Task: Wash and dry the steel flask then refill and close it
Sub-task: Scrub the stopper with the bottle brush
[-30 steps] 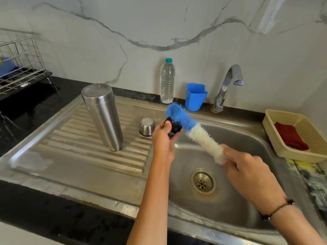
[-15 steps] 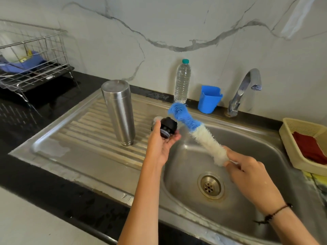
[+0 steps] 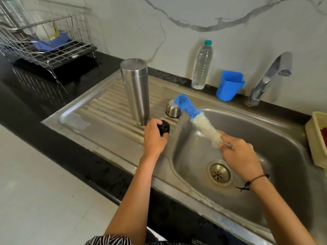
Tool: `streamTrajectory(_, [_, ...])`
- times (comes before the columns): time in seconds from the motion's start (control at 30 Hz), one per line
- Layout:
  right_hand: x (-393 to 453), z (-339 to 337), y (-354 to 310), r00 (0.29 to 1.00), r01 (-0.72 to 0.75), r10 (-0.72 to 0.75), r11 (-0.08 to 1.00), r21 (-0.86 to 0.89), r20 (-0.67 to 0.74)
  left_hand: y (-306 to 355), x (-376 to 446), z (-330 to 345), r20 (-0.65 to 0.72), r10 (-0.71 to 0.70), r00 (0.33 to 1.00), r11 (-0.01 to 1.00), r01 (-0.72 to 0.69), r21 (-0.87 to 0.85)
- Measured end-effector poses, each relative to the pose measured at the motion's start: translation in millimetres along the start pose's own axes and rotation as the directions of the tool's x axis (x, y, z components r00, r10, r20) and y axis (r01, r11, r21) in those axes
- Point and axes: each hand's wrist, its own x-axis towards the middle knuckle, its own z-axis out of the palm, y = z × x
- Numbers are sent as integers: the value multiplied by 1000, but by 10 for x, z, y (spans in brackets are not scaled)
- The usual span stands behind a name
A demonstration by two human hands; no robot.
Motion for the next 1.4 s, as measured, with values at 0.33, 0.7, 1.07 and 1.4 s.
streamTrajectory(0.33, [35,68,45,1000,15,-15,999,-36,3,-39,-53,22,6,69,998,986,-69,151])
streamTrajectory(0.7, [123,-547,-164,986,114,-146,940,-322,-78,376,-31,-78,-104,317,943,937,-294,190])
streamTrajectory(1.07, [1156,-1975,-766,919,-74,-315,455,-887,-238,1446,548,287,236,436,869,860,-479,175])
streamTrajectory(1.4, [1929,-1844,-712,988,-43,-140,206,-978,-72,1660,791,453,395,445,804,807,-551,212])
